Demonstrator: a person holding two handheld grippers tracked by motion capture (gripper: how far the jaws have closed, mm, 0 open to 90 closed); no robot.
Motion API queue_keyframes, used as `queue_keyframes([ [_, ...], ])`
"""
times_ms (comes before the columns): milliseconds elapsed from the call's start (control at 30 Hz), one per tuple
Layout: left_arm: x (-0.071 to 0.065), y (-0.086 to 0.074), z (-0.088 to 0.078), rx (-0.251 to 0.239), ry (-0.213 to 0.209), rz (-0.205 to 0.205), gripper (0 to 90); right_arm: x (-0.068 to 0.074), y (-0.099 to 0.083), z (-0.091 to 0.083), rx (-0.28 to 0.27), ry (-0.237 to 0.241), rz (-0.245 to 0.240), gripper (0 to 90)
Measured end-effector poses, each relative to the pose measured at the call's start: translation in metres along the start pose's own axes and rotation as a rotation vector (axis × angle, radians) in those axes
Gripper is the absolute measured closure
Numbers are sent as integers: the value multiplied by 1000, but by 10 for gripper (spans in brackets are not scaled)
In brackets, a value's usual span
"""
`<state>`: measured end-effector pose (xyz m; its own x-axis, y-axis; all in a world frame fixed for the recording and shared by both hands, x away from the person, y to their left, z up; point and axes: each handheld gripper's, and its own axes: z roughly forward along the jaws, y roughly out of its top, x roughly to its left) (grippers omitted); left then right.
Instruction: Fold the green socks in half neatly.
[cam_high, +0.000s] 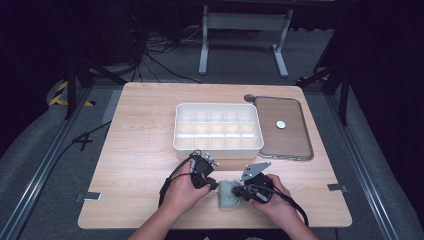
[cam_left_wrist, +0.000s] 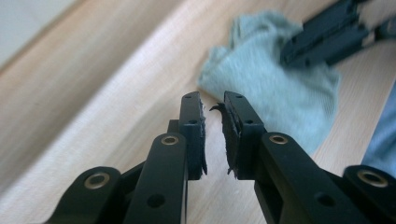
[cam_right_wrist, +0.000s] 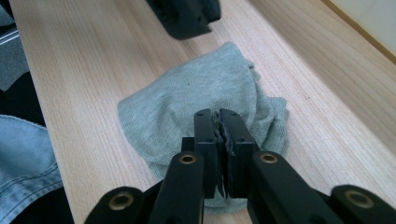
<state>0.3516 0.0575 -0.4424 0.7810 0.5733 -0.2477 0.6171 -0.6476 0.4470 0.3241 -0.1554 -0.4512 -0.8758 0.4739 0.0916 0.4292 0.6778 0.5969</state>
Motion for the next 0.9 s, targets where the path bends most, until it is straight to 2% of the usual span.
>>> queue_keyframes([
  [33,-1,-1,2,13,-5,8,789,0,0,0,0,0,0,874],
  [67,-1,-1,4,28,-2,32,799,0,0,0,0,-4,-5,877],
  [100,-4,-1,8,57,-4,78,813,-1,0,0,-1,-12,-9,880],
  [167,-6,-2,9,74,-4,85,819,-1,0,0,0,-8,-14,880],
  [233,-7,-2,11,82,-4,116,829,-2,0,0,-3,-6,-8,880],
  [267,-8,-1,12,88,-13,133,828,-2,0,0,-4,-24,-18,880],
  [333,-8,-1,12,86,-13,130,832,-1,1,-1,-8,-59,-56,880],
  [400,-8,-2,12,80,-16,125,832,0,1,-2,-15,-68,-65,881],
  [433,-7,-2,12,78,-15,119,832,1,2,-6,-39,-82,-59,886],
  [600,-6,-3,11,76,-12,113,825,1,5,-15,-53,-65,-53,889],
  [667,-5,-3,10,80,-15,111,818,0,4,-13,-26,-63,-47,890],
  [700,-5,-3,10,74,-15,103,809,-2,3,-10,5,-71,-53,891],
  [733,-4,-3,10,72,-17,99,801,-4,1,-6,25,-57,-47,893],
  [767,-4,-4,10,76,-37,89,800,-5,0,-5,18,-48,-38,894],
  [900,-6,-3,11,86,-40,96,811,-7,-1,-5,21,-30,-15,896],
])
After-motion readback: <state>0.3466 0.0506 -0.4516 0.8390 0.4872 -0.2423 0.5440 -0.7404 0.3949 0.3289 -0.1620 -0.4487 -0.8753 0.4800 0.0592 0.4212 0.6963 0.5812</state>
